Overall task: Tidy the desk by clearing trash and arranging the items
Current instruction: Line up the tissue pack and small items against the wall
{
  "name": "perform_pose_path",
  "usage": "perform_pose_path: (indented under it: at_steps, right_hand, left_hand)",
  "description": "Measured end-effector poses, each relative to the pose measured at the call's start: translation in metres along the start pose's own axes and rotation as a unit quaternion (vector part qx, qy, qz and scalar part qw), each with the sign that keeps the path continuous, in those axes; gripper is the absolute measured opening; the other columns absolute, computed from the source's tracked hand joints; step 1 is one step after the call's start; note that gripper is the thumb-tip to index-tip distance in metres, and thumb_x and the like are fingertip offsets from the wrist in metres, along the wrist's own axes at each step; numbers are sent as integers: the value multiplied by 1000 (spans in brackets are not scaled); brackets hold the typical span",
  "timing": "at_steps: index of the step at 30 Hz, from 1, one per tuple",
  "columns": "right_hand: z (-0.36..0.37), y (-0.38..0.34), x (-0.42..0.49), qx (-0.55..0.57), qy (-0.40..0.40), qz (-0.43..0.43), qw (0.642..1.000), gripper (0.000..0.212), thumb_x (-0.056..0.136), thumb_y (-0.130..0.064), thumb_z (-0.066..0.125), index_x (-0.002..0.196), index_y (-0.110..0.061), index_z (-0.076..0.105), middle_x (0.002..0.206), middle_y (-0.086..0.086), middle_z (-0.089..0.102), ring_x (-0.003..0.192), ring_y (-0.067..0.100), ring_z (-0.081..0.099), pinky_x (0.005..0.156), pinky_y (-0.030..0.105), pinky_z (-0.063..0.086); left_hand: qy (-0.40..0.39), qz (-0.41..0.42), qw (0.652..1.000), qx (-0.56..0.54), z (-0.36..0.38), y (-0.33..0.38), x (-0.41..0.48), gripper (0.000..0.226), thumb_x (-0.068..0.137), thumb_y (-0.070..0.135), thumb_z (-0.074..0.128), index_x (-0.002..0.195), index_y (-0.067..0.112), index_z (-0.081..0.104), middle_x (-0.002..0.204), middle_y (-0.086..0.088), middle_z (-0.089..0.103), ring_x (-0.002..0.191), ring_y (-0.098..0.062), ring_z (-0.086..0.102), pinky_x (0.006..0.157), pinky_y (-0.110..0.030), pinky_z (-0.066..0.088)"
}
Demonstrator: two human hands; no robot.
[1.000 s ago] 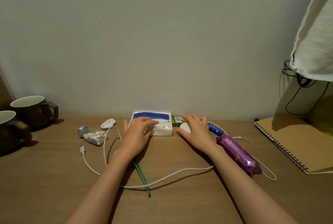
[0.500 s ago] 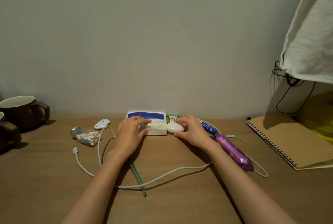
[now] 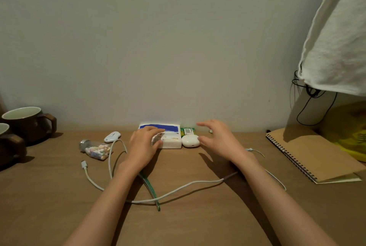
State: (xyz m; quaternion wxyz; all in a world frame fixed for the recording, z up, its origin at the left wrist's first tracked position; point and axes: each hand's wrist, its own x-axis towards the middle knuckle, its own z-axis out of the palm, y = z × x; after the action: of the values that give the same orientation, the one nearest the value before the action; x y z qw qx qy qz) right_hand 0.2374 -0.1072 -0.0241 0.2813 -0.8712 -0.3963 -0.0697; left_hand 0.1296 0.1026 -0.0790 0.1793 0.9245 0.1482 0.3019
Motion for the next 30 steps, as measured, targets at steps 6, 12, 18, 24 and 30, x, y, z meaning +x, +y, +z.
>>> perform_pose_path:
  at_steps: [6,12,18,24,30]
  right_hand:
    - [-45,22,-44,-62,28,107,992,37,87,-37,63,117,-19,55,115,1,56,111,19,48,89,30,40]
    - [-40,41,-79,-118,-61,211,968,59,79,-45,70,123,-15,44,125,9,48,114,25,43,94,36,44]
    - [-35,44,-87,-111,-63,218,968,50,84,-34,67,121,-10,43,119,13,58,103,27,56,79,34,50]
    - [-37,28,-85,-107,0,177,978,43,89,-33,60,121,-9,46,115,12,61,97,26,59,80,38,54]
    - [-38,-51,-58,66,-25,83,994,50,85,-37,64,127,-18,44,109,2,58,88,18,61,72,30,53]
  left_hand:
    - [14,-6,1000,15,-11,11,-5,35,90,32,57,125,27,57,125,0,58,114,-20,51,93,-37,43]
    - [-16,-20,999,20,-21,14,-28,38,92,35,52,129,28,55,133,-2,53,120,-22,48,97,-41,44]
    - [-57,-43,993,94,-33,6,-46,47,92,37,52,137,30,44,147,-7,39,132,-26,38,107,-47,35]
    - [-84,-107,974,180,-47,-9,-55,51,92,45,44,141,29,38,148,-7,37,136,-29,32,111,-47,23]
    - [-99,-148,963,203,-65,-17,-61,48,91,48,42,135,30,44,136,-3,51,127,-26,41,105,-44,26]
